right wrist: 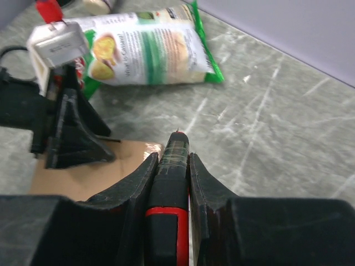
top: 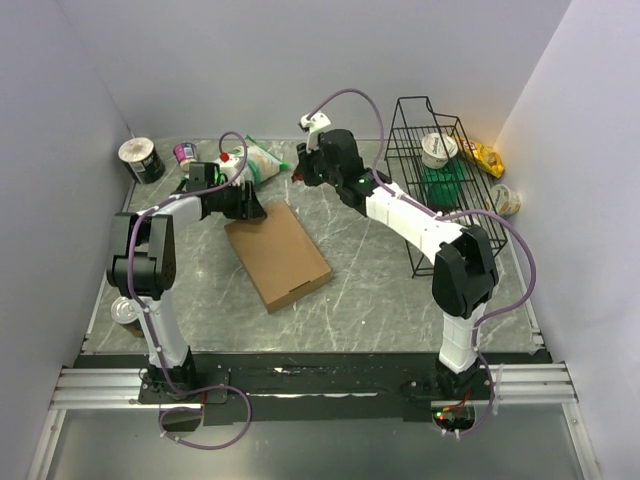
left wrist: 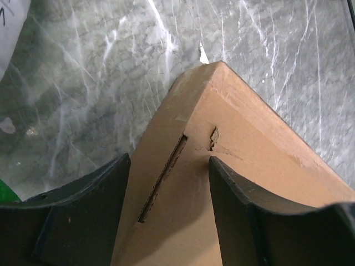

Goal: Unpack the express box

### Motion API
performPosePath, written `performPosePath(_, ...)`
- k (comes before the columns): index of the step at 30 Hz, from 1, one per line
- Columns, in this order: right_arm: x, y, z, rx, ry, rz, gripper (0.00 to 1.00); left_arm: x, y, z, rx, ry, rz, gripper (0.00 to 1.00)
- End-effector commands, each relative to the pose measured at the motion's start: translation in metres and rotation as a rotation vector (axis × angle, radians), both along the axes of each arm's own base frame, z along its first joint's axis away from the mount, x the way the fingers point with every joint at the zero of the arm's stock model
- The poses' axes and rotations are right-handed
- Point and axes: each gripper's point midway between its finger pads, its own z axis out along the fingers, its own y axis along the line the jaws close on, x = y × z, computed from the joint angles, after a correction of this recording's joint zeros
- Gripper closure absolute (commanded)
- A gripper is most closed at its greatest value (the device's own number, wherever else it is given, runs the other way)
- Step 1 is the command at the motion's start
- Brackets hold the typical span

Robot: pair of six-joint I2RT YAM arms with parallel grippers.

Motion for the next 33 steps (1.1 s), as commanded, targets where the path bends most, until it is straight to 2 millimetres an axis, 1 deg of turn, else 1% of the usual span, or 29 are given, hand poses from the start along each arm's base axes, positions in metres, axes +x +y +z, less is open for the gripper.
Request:
performPosePath(1,0.002,0.02,0.026,0.14,-0.093,-0.005,1.0,0.008,0.008,-0.011,0.018,0.008,0.075,0.37)
performPosePath(5,0.0,0.029,0.023,0.118,-0.124,0.008,1.0,0.012,0.009,-0.017,0.024,0.031,0.101,0.37)
performPosePath(6,0.002,0.032,0.021,0.107,-0.124,0.007,1.0,0.012,0.01,-0.017,0.027,0.037,0.107,0.37)
performPosePath(7,0.002,0.032,0.014,0.09,-0.107,-0.001,1.0,0.013,0.011,-0.018,0.031,0.04,0.114,0.37)
performPosePath(10,0.005,0.03,0.005,0.075,-0.087,-0.015,1.0,0.016,0.014,-0.019,0.044,0.046,0.147,0.37)
performPosePath(18,0.003,0.036,-0.006,0.054,-0.063,-0.009,1.0,0.019,0.018,-0.022,0.052,0.059,0.184,0.37)
performPosePath(24,0.005,0.033,-0.019,0.024,-0.038,-0.028,1.0,0.019,0.019,-0.024,0.05,0.07,0.202,0.37)
performPosePath(31,0.008,0.035,-0.017,0.035,-0.04,-0.037,1.0,0.02,0.02,-0.023,0.051,0.068,0.207,0.37)
performPosePath(33,0.008,0.037,-0.012,0.049,-0.047,-0.03,1.0,0.02,0.019,-0.024,0.054,0.071,0.21,0.37)
